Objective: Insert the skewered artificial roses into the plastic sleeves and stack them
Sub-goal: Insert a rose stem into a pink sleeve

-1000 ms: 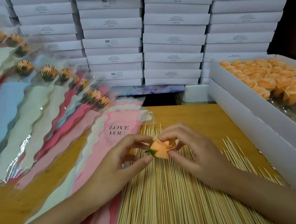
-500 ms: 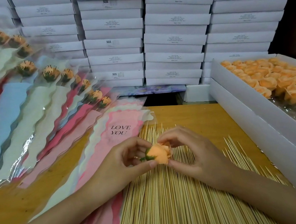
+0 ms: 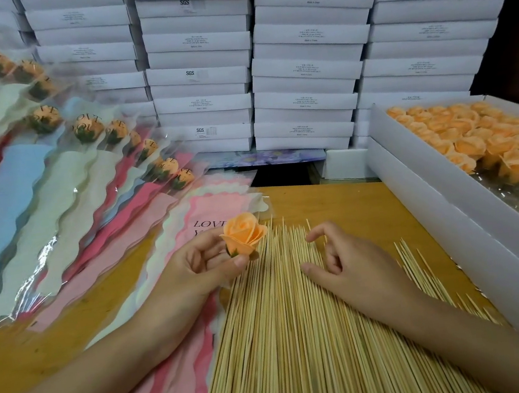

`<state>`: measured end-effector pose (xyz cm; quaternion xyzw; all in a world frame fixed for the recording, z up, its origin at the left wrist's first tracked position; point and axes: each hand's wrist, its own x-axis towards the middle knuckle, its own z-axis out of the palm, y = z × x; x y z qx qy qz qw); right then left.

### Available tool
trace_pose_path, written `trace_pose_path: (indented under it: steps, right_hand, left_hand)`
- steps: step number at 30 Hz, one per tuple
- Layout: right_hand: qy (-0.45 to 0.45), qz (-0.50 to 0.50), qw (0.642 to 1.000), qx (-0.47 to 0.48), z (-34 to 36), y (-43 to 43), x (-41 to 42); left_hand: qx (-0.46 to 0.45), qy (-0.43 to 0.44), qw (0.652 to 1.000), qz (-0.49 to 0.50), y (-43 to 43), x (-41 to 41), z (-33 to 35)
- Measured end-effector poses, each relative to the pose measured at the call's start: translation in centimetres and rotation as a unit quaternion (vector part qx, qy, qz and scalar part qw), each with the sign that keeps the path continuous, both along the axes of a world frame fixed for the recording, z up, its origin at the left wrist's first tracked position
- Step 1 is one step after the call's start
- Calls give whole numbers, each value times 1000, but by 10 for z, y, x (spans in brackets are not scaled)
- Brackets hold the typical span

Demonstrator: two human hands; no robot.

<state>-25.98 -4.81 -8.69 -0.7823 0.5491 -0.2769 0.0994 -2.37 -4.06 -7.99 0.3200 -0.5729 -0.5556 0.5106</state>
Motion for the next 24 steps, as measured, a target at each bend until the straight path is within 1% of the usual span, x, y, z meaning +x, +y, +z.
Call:
trace_pose_path:
  steps: [3, 6, 10, 15, 19, 24]
  right_hand:
    - [35, -2, 999, 2, 3, 2, 1]
    - [64, -5, 998, -3, 5, 3, 2]
    - [70, -4, 998, -6, 6, 4, 2]
    - [57, 4, 998, 3, 6, 3, 1]
    - [28, 9, 1000, 9, 5, 2, 0]
    - [-2, 11, 1000, 6, 3, -1, -1]
  left_hand:
    - [-6, -24, 1000, 13, -2, 0, -1]
    - [1, -9, 1000, 4, -2, 0, -2]
    - [2, -4, 1000, -9, -2, 0, -2]
    - [11, -2, 1000, -9, -3, 0, -2]
    - [21, -11, 1000, -8, -4, 2, -3]
    - [22, 0, 1000, -21, -4, 2, -2]
